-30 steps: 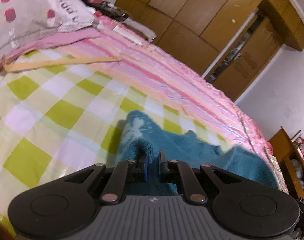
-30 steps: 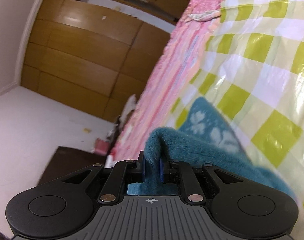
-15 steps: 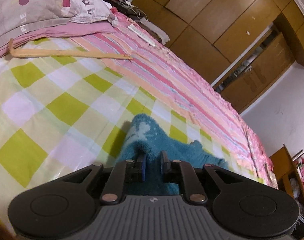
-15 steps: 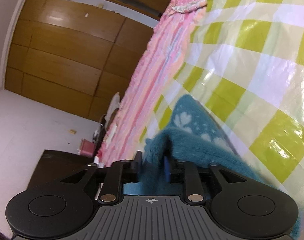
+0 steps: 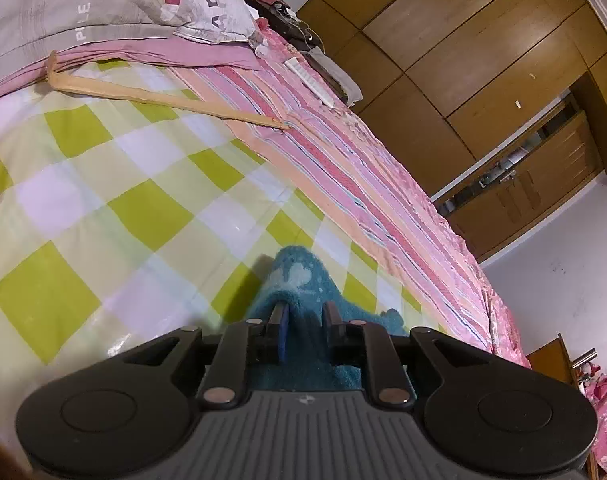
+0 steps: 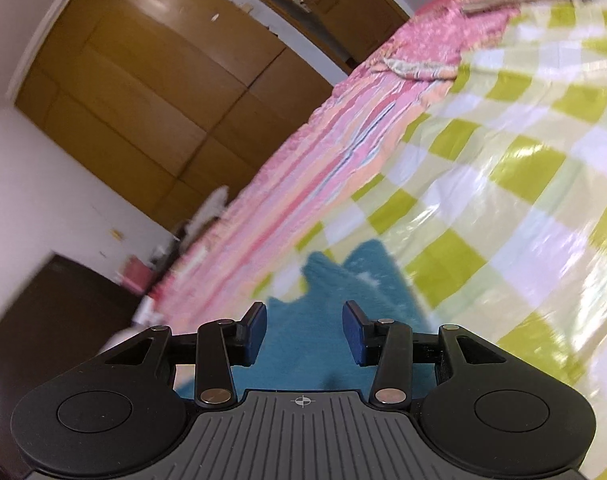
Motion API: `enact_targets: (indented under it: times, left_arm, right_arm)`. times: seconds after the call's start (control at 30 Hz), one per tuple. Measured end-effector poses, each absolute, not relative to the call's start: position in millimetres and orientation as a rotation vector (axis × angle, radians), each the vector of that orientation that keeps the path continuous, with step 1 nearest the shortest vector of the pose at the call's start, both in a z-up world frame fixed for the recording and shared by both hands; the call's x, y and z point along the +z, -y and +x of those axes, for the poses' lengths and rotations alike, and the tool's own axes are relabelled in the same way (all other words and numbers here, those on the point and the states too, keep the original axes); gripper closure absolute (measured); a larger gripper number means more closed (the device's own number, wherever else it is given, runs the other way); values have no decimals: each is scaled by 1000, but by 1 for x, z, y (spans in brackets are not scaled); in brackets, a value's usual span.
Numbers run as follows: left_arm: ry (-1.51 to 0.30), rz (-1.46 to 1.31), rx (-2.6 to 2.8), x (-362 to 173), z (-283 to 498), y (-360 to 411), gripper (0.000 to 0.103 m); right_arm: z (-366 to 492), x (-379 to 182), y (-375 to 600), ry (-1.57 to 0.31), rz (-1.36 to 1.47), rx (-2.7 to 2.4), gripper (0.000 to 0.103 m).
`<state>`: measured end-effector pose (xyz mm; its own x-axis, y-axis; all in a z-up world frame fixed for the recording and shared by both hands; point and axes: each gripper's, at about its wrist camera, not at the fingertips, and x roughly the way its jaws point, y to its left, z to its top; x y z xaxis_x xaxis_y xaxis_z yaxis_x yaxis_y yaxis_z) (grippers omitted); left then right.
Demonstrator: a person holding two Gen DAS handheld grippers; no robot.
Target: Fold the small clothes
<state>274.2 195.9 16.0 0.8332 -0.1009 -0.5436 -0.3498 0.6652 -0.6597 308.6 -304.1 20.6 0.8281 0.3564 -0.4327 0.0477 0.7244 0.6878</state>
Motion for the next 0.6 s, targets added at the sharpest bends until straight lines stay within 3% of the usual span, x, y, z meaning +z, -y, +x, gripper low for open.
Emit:
enact_targets:
  times: [0.07, 0.17, 0.2, 0.57, 0.6]
  left_arm:
    - [-579, -794, 163, 21, 274, -192, 75]
    - [-502, -671, 264, 36, 269, -188, 51]
    - [-485, -651, 279, 40, 268, -188, 49]
    - [-525, -312, 190, 42, 252, -139, 46]
    - [-540, -284, 183, 37, 252, -133, 46]
  right_arm:
    - [310, 20, 301, -585, 696, 173, 61]
    - [312, 21, 294, -592, 625, 157, 61]
    - [313, 21, 292, -596, 601, 153, 61]
    - [314, 24, 273, -605, 380, 91, 65]
    - [316, 23, 273, -612, 347, 71, 69]
